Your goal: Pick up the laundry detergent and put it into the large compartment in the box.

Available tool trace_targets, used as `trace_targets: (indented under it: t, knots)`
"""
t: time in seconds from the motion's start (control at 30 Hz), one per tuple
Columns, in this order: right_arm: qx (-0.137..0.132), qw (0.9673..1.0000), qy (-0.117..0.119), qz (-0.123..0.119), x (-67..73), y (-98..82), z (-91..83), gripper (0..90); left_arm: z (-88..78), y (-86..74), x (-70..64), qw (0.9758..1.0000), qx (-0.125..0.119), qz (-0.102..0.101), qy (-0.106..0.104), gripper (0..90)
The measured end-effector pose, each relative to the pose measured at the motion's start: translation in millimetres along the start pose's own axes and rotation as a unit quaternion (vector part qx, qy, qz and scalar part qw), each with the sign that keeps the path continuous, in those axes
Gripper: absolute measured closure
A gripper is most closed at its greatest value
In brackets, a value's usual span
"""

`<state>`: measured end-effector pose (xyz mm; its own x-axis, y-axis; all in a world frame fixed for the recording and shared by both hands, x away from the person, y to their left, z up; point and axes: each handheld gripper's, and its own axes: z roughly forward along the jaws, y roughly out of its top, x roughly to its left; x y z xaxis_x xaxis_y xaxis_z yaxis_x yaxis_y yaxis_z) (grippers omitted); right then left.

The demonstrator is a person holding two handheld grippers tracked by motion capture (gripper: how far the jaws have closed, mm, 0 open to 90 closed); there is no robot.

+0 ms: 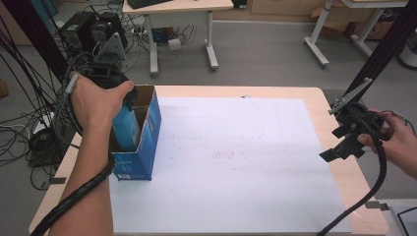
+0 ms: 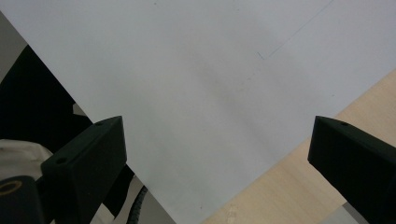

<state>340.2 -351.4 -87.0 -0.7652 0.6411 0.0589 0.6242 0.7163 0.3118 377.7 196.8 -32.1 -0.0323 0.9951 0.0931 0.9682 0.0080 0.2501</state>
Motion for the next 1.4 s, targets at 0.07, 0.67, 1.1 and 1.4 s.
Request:
trace_targets:
  t: [0.07,0.67,1.1,1.4]
  knots:
    - [-0.001,1.0,0.0,0.001,-0.4,-0.3,0.2,4.0,3.3,-0.3,0.2,1.0,0.001,0.001,0.0,38.3]
    - [0.009,1.0,0.001,-0.002,0.9,4.2,4.9,4.0,30.8,-3.3,1.3,0.9999,0.011,0.002,0.001,38.3]
    - [0.012,0.9999,0.0,-0.002,1.8,7.6,6.6,4.0,47.4,-5.3,1.3,0.9999,0.011,0.002,0.0,38.3]
    - [0.014,0.9999,0.002,-0.005,1.8,9.4,8.8,4.0,58.3,-3.4,-1.0,0.9998,0.018,0.002,0.003,38.3]
